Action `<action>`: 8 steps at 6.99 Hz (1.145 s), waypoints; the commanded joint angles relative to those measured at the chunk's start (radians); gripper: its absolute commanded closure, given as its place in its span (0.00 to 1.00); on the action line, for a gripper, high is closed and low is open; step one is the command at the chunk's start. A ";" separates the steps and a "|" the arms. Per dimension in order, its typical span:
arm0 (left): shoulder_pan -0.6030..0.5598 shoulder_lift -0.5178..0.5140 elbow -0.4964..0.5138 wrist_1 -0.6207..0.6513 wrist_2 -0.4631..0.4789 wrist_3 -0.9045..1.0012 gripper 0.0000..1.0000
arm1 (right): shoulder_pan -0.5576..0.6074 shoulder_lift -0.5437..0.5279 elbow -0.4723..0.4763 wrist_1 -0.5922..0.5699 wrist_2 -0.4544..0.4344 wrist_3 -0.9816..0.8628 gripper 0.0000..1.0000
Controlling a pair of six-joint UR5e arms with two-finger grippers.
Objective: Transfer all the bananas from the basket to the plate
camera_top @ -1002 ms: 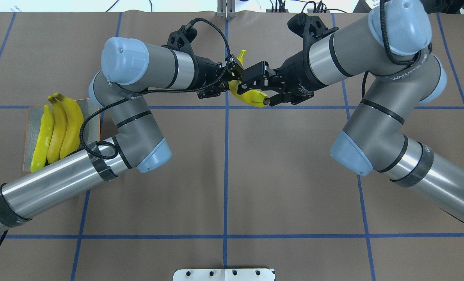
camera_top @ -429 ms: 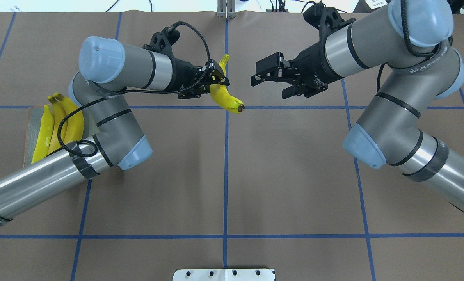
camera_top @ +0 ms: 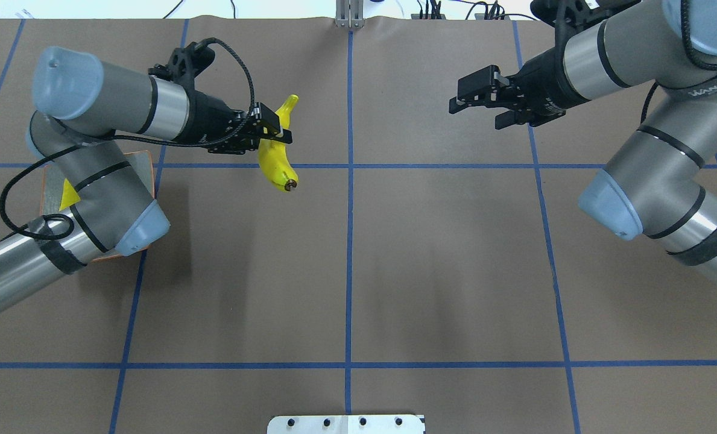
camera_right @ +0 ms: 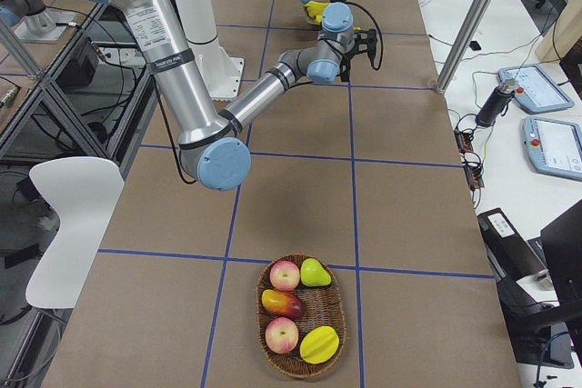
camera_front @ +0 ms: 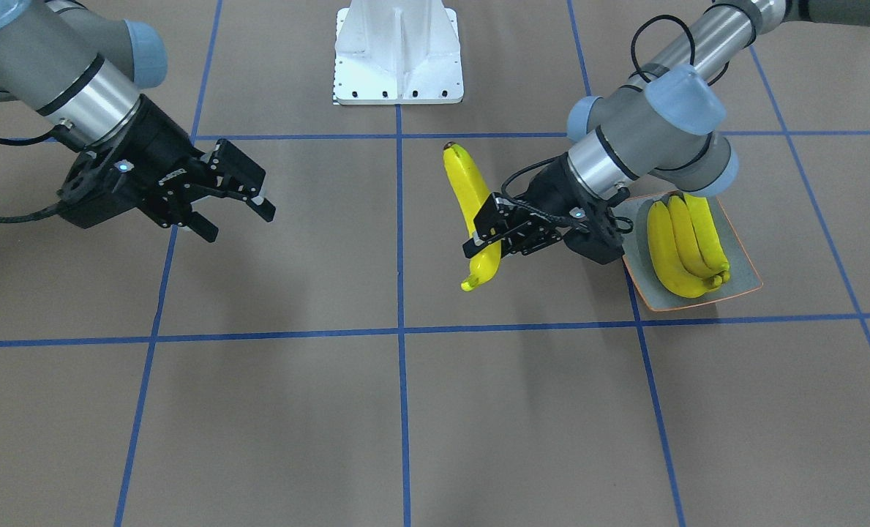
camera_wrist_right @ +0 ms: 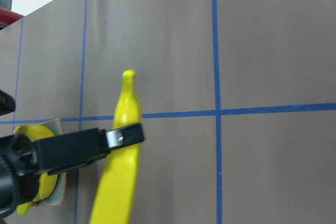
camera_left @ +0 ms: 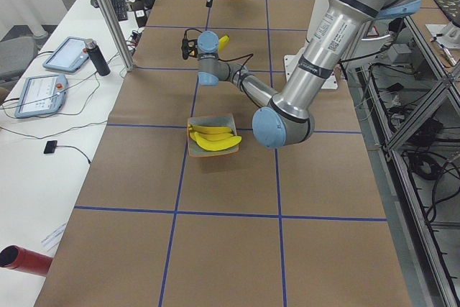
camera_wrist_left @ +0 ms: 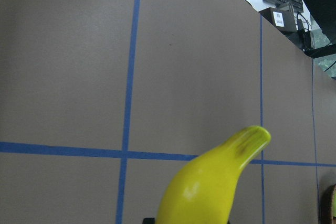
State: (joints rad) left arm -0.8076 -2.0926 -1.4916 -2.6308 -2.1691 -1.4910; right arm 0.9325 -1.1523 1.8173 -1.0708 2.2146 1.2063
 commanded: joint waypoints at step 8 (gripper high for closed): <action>-0.121 0.350 -0.027 -0.180 0.095 0.318 1.00 | 0.048 -0.061 -0.007 -0.218 -0.010 -0.301 0.00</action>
State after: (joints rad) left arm -0.9315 -1.7551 -1.5309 -2.8175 -2.0839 -1.2658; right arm 0.9817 -1.2148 1.8118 -1.2885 2.2043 0.9052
